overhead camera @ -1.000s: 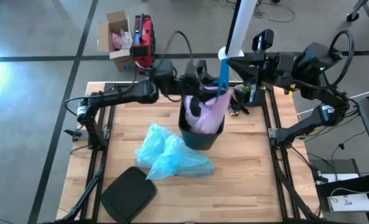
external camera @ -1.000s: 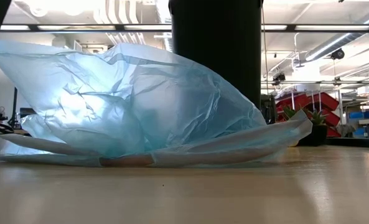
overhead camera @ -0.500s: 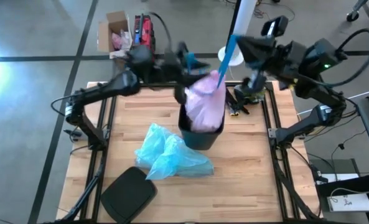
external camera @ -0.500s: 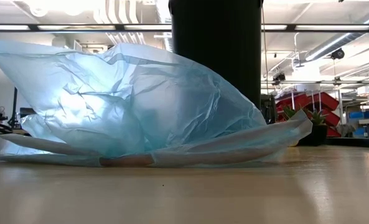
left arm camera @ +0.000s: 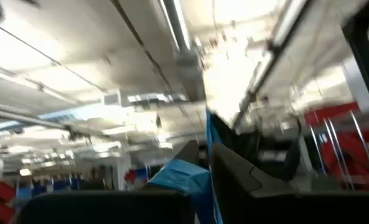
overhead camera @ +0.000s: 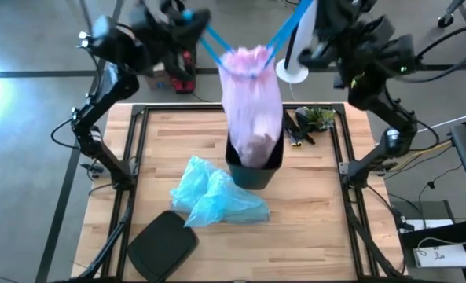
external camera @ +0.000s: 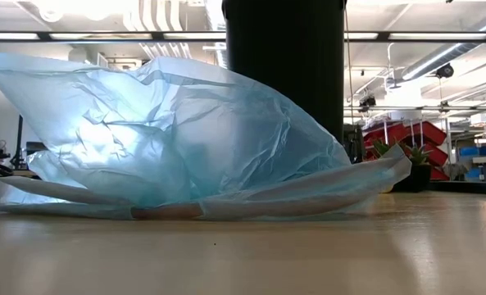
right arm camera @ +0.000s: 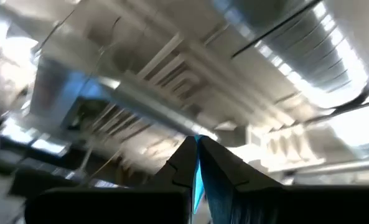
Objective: Place trash/remove bag and relplace
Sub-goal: Remove the pink trash bag from the trash bin
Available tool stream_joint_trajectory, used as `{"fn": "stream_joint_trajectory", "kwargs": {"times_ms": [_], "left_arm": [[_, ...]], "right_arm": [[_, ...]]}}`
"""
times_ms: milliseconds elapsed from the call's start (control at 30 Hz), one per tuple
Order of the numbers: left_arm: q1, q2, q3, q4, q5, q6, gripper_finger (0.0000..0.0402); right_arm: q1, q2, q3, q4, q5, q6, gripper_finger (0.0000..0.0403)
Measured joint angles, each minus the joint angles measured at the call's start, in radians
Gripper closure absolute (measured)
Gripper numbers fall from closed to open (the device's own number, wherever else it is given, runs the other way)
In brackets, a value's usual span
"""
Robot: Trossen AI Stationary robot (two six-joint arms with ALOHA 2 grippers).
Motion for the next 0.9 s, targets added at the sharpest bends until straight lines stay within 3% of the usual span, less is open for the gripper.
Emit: {"fn": "stream_joint_trajectory", "kwargs": {"times_ms": [167,267,333,533,700,900], "left_arm": [[0.011,0.057,0.124,0.129,-0.059,-0.042,0.0378],[0.012,0.067,0.102,0.323,-0.118,-0.043,0.0377],[0.018,0.077,0.102,0.419,-0.153,-0.038,0.0377],[0.047,0.077,0.109,0.466,-0.207,-0.002,0.0373],[0.092,0.018,0.117,0.371,-0.234,0.096,0.0363],[0.186,-0.087,0.116,-0.097,-0.426,0.071,0.0345]], "right_arm": [[-0.113,0.124,0.212,0.043,-0.032,0.036,0.0395],[-0.187,0.149,0.170,0.227,-0.083,0.144,0.0395],[-0.230,0.173,0.178,0.251,-0.081,0.251,0.0395],[-0.315,0.252,0.211,0.243,-0.059,0.417,0.0395],[-0.325,0.328,0.208,0.098,-0.042,0.498,0.0395],[-0.319,0.359,0.209,-0.215,-0.125,0.509,0.0394]]}}
